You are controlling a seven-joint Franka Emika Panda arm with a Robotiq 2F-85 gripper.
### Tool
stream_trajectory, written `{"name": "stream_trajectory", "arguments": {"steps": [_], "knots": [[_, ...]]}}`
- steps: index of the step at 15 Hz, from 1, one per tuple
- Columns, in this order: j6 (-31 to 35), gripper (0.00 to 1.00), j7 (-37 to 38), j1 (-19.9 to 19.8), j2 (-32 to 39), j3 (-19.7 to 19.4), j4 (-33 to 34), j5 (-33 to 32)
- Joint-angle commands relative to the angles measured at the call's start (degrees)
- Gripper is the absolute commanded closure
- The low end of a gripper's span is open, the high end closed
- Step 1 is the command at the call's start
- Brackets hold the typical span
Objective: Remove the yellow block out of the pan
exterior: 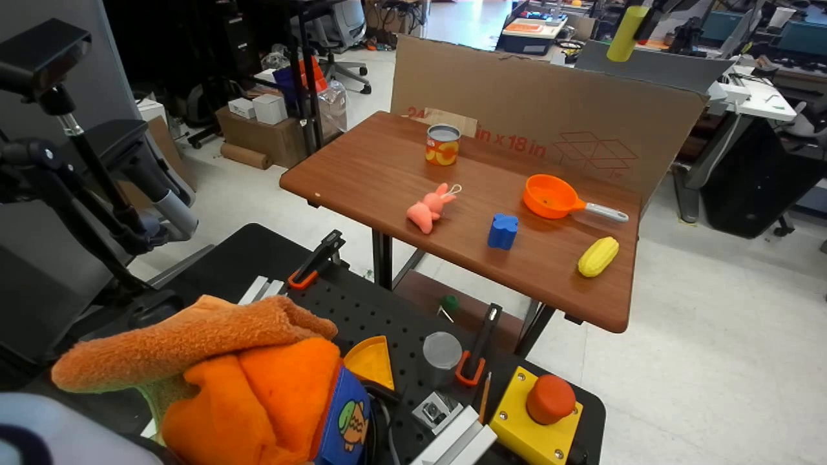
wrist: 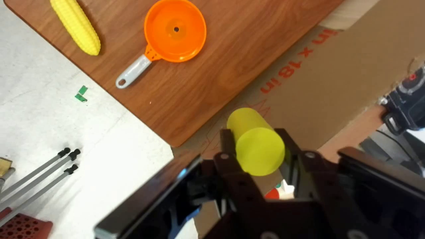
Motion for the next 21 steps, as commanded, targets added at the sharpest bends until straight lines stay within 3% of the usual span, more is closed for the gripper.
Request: {"name": "stream_trajectory", "arguments": {"steps": [1, 5, 13, 16, 21], "knots": [[-5.6, 0.91, 3.4, -1.5, 9.5, -1.2, 14.3, 0.4], [-10.1, 0.91, 5.9, -3.1, 18.7, -2.1, 23.8, -0.5], [-12.0, 0.91, 11.9, -5.8, 37.0, -3.8, 40.7, -1.6], [-13.1, 0.91, 13.3, -5.4, 41.8, -4.9, 44.2, -4.0], [-21.2, 0.91, 11.5, -5.1, 45.8, -4.5, 47.8, -7.7]]}}
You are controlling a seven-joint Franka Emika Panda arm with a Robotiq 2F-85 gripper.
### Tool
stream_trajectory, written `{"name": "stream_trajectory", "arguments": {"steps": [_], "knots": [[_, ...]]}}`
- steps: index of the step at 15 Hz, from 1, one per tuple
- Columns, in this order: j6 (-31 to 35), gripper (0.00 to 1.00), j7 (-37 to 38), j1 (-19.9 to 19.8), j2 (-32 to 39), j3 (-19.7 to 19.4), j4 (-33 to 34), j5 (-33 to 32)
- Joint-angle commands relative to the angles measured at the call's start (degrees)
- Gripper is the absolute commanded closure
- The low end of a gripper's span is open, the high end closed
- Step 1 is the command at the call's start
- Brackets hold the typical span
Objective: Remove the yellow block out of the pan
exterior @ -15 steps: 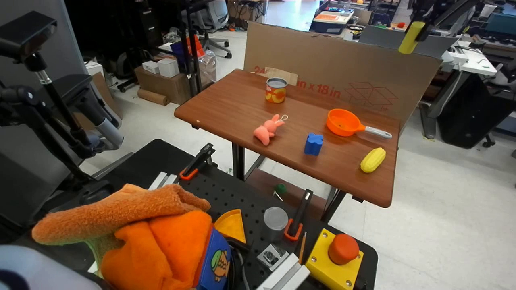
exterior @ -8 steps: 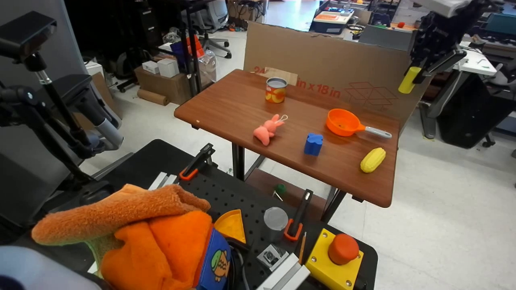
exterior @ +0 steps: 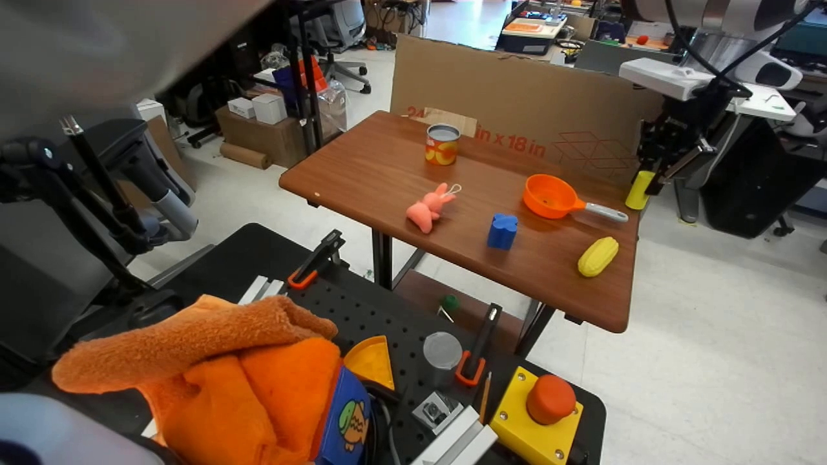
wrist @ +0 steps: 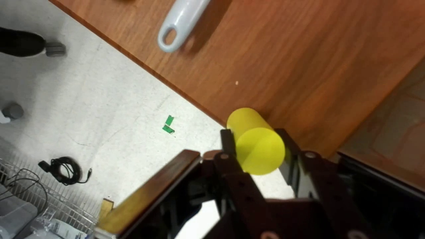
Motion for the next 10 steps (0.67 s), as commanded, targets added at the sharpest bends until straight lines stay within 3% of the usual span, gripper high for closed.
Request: {"name": "stream_trajectory", "arguments": {"steps": [1, 5, 6, 7, 10], "knots": [[-7.7, 0.91, -1.0, 0.1, 3.1, 0.0, 6.5, -2.2], [-12.1, 0.91, -3.1, 0.5, 3.1, 0.2, 7.1, -2.1], [-12.6, 0.41, -3.5, 0.5, 3.3, 0.2, 7.5, -2.0], [-12.9, 0.4, -3.6, 0.6, 3.4, 0.1, 7.8, -2.0], [-11.5, 0.19, -4.8, 0.7, 3.3, -0.1, 7.8, -2.2]]}}
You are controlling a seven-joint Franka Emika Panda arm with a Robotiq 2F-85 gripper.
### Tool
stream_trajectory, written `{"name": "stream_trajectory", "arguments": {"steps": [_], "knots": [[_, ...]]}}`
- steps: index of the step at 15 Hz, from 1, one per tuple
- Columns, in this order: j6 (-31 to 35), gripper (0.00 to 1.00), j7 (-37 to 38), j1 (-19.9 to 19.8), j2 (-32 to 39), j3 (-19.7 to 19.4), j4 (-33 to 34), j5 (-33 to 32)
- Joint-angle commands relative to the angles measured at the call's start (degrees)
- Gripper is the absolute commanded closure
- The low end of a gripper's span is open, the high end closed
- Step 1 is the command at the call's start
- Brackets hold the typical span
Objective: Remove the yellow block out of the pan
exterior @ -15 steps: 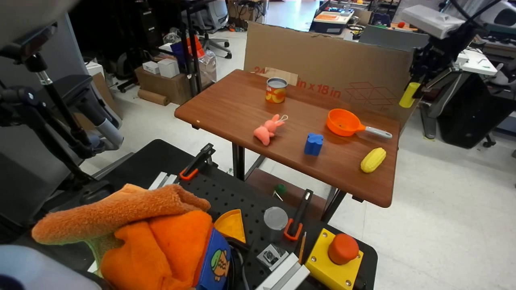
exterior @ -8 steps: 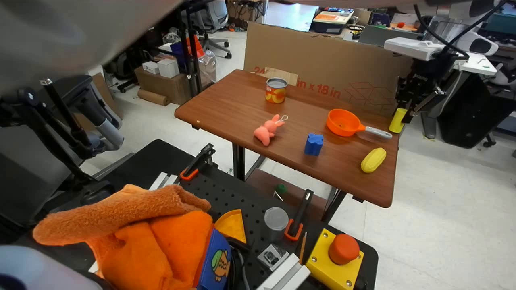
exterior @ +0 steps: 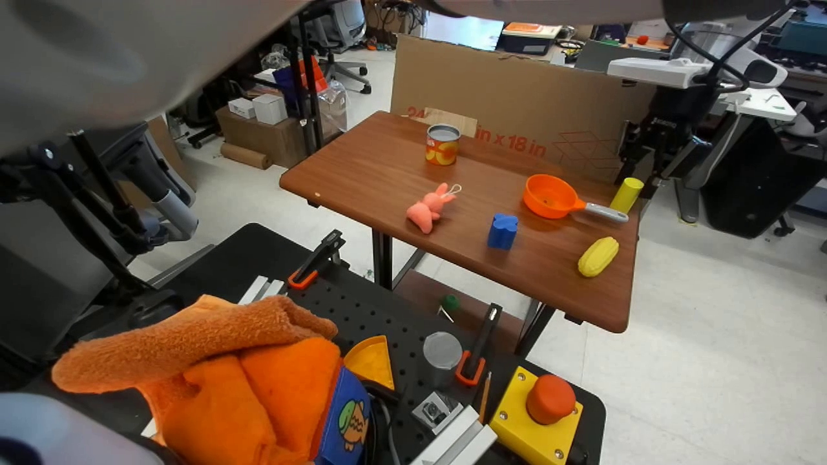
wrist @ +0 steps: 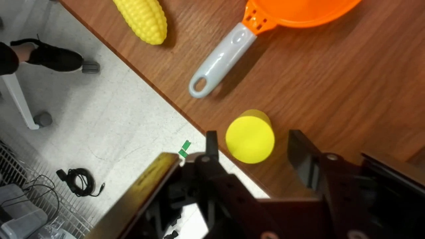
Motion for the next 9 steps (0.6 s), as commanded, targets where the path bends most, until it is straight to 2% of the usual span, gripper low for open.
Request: {"name": "stream_trajectory", "arguments": {"steps": [1, 3, 6, 7, 9], "knots": [[-0.3, 0.11, -2.2, 0.0, 1.0, -0.1, 2.8, -0.8], [-0.2, 0.0, -4.2, 0.2, -0.6, 0.0, 1.4, -0.9], [0.2, 0.0, -4.6, 2.5, -4.4, -2.2, -2.0, -4.2], [0.1, 0.0, -3.9, 0.8, -1.1, -0.6, 1.0, -2.3], [0.1, 0.0, -3.9, 1.6, -2.4, -1.2, 0.6, -3.2]]}}
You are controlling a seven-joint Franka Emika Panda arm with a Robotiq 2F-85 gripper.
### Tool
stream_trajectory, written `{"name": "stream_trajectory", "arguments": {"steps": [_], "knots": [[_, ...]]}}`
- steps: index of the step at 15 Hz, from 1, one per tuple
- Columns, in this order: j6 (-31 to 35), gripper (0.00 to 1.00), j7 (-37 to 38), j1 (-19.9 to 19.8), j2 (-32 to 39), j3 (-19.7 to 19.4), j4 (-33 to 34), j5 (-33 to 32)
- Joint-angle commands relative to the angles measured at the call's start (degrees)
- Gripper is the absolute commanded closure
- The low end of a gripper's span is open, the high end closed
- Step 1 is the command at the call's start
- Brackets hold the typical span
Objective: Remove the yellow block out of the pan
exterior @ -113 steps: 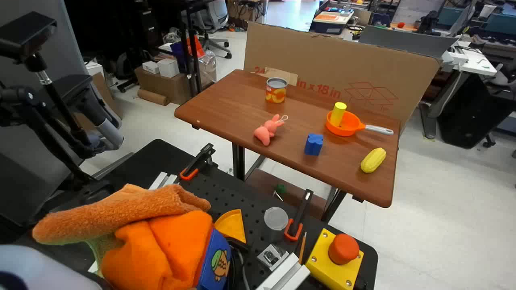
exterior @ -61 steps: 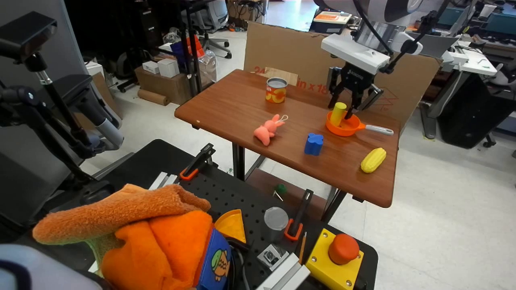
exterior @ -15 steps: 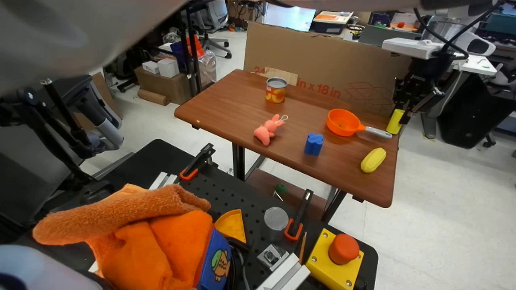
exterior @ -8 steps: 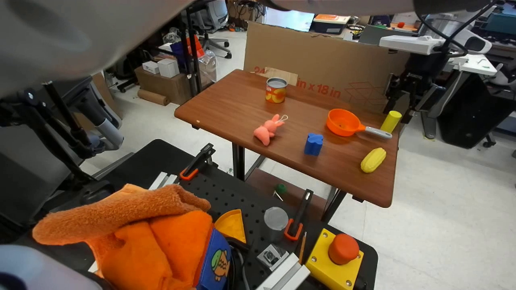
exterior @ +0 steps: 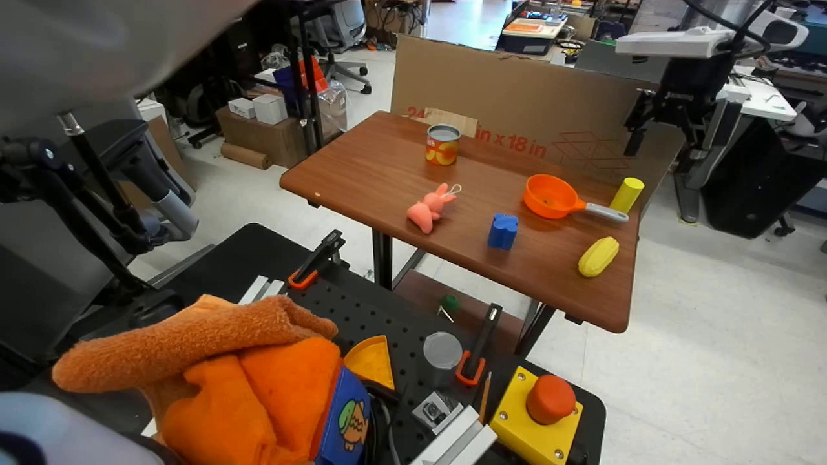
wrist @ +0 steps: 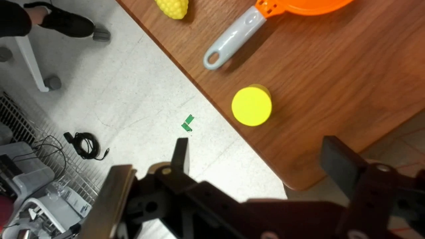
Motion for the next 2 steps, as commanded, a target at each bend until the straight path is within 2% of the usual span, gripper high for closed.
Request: {"name": "stream_trajectory", "arguments": {"steps": [1, 2], "knots": [[0.0, 0.0, 0.0, 0.3, -0.5, -0.2, -0.4, -0.1], [0.0, 0.0, 0.0, 0.4, -0.7, -0.3, -0.7, -0.1]]}}
